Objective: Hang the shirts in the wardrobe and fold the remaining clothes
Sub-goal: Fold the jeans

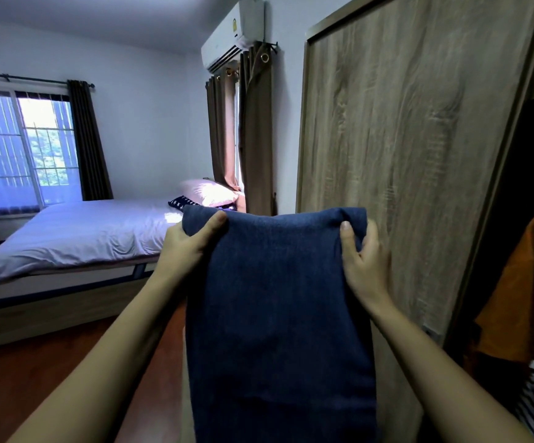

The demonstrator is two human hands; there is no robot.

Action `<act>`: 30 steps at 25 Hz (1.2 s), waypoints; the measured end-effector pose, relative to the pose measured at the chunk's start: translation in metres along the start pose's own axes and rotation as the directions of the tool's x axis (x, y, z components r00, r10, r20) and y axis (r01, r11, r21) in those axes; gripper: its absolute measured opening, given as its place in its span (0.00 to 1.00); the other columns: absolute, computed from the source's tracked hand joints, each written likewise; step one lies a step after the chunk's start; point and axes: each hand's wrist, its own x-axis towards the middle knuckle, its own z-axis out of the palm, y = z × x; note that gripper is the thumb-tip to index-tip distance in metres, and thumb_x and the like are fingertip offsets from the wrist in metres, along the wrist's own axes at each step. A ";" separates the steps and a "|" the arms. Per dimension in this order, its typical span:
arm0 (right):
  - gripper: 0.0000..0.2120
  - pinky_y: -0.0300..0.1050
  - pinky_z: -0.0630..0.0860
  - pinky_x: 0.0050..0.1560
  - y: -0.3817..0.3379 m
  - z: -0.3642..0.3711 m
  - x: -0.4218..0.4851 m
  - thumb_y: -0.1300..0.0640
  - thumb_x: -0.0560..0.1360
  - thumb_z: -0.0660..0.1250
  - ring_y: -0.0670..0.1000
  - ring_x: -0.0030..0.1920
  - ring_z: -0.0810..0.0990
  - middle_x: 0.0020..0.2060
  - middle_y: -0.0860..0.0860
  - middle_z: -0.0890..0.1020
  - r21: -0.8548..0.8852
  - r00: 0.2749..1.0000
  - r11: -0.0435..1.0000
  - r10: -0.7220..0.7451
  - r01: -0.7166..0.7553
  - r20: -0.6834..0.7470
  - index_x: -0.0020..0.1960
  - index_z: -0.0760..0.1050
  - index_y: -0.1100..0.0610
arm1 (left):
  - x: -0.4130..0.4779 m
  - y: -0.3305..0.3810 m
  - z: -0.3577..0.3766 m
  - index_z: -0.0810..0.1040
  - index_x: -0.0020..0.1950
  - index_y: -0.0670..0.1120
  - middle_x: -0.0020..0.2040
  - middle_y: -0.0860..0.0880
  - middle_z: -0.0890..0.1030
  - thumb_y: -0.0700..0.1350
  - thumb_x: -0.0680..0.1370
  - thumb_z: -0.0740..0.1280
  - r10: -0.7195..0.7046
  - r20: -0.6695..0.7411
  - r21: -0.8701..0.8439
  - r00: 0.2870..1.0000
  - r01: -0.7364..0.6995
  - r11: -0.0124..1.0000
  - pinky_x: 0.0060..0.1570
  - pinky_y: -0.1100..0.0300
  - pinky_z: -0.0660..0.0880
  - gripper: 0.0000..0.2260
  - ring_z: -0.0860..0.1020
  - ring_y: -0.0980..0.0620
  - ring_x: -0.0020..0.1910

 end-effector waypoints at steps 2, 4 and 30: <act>0.31 0.45 0.66 0.61 0.002 -0.003 -0.002 0.42 0.72 0.51 0.52 0.57 0.74 0.59 0.56 0.76 -0.217 0.985 0.967 -0.154 0.133 -0.082 0.68 0.65 0.61 | -0.007 -0.002 0.010 0.79 0.40 0.46 0.38 0.52 0.82 0.48 0.73 0.71 0.077 -0.005 -0.041 0.997 -0.077 0.996 0.34 0.67 0.76 0.06 0.80 0.63 0.33; 0.32 0.54 0.50 0.71 -0.010 -0.001 -0.002 0.41 0.73 0.51 0.54 0.66 0.67 0.66 0.57 0.72 -0.479 0.899 0.803 -0.433 0.354 -0.061 0.71 0.62 0.57 | -0.012 -0.007 0.022 0.78 0.39 0.46 0.37 0.52 0.82 0.45 0.73 0.71 0.133 -0.002 -0.025 0.991 -0.133 0.991 0.34 0.69 0.75 0.05 0.79 0.63 0.33; 0.32 0.45 0.62 0.33 -0.109 0.000 0.078 0.26 0.69 0.55 0.50 0.32 0.70 0.28 0.48 0.72 -0.524 0.681 0.496 -0.211 0.692 0.701 0.36 0.75 0.56 | -0.025 -0.067 0.009 0.80 0.50 0.46 0.47 0.53 0.85 0.49 0.51 0.80 -0.039 0.454 -0.058 0.890 0.073 0.996 0.43 0.63 0.78 0.29 0.82 0.55 0.48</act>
